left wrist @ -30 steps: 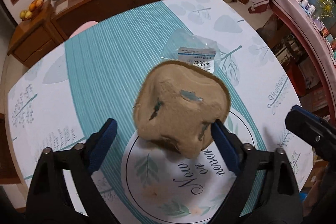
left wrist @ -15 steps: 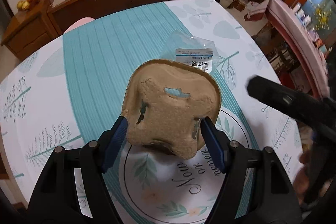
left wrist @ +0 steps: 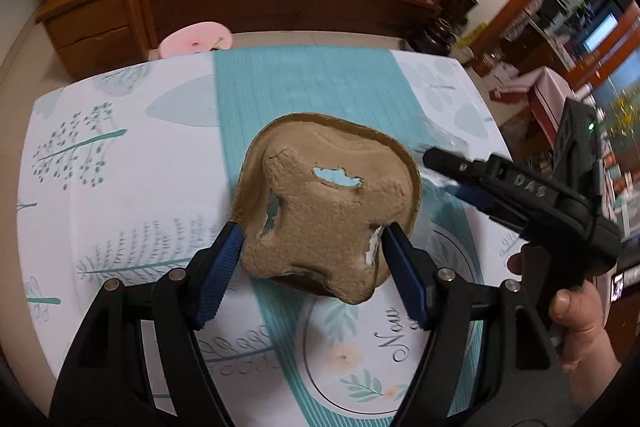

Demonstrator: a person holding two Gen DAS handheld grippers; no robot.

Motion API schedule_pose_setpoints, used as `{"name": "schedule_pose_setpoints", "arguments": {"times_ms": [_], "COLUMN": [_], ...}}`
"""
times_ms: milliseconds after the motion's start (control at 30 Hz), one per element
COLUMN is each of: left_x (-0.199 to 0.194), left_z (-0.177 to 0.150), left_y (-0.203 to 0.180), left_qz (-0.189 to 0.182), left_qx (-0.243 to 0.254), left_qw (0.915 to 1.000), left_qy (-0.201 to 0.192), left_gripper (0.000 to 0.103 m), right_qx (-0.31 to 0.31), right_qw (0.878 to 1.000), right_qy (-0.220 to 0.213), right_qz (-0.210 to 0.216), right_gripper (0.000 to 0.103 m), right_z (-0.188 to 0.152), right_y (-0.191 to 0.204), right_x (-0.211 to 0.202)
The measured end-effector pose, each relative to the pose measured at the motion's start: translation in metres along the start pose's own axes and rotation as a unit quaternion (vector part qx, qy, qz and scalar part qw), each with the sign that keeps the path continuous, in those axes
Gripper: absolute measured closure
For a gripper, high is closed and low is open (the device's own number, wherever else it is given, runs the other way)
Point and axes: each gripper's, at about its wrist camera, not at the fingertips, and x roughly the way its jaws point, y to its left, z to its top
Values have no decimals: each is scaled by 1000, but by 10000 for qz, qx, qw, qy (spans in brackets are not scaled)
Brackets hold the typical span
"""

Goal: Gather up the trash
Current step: 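Grasp the brown pulp tray with the left tool while the right tool grasps the clear bottle, then carry the pulp tray and plastic bottle in both tools over the bin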

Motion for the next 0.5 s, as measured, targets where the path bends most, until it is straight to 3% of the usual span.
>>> {"name": "schedule_pose_setpoints", "arguments": {"times_ms": [67,100,300,500], "left_x": [-2,-2,-14,-39], "left_z": [1,1,-8,-28], "left_y": [8,12,16,5], "left_qz": [6,9,51,92], "left_qx": [-116,-169,-265,-293], "left_qw": [9999,9999,9996,9994], "left_qy": [-13,-19,-64,-148], "left_gripper": [34,34,34,34], "right_qx": [-2,-13,-124,-115], "right_qw": [10000,10000,9999,9995], "right_qy": [70,74,-94,-302], "right_qz": [16,27,29,73], "right_gripper": [70,75,76,76], "right_z": [1,0,-9,-27], "right_y": [1,2,7,9], "right_x": [10,13,3,-42]}}
